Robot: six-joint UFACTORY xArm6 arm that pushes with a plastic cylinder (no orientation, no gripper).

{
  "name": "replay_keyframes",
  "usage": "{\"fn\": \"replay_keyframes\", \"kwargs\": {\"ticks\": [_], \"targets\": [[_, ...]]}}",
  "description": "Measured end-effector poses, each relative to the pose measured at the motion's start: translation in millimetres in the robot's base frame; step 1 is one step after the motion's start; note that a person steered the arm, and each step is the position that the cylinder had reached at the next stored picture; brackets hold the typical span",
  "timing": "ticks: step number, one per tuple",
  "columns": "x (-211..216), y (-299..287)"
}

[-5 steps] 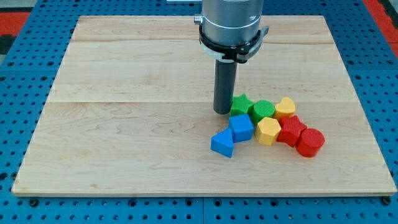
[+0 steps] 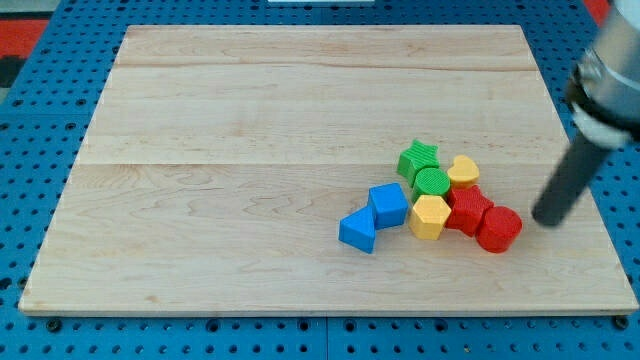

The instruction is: Push the red circle diagonal to the yellow blocks

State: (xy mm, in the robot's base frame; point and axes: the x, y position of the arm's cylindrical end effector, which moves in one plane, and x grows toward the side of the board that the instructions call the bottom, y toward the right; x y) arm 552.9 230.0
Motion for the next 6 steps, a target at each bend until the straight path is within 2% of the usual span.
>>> {"fn": "replay_keyframes", "kwargs": {"ticks": [1,3,4,6], "targets": [[31.6,-19.0],[-54.7,-60.4],[-57.4,-133.9],[-72.5,-205.4]]}}
